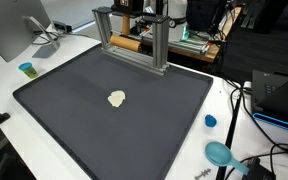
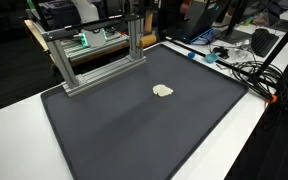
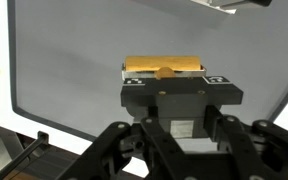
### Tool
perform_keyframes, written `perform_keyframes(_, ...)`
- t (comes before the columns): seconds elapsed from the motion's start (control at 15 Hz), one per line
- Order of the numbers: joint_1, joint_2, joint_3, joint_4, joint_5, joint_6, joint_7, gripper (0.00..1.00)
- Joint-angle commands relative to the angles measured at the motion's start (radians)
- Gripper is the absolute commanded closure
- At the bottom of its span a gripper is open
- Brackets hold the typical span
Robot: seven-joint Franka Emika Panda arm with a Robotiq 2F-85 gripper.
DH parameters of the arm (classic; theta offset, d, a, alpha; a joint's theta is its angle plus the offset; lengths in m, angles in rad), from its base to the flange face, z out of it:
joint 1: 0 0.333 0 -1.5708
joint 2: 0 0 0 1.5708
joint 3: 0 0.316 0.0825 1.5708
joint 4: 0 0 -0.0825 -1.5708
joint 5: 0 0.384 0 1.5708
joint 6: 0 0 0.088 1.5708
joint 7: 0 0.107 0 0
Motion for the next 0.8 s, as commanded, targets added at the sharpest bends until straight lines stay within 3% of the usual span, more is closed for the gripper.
perform_keyframes(0.0, 0.005, -0.059, 0.002, -0.038, 0.021, 0.008, 0.041, 0.79)
perform_keyframes(0.47, 0.001, -0.298, -0.01, -0.307, 0.126, 0.081, 0.182, 0.79)
perform_keyframes(0.73, -0.052, -0.362, -0.044, -0.454, 0.158, 0.174, 0.25, 0.79)
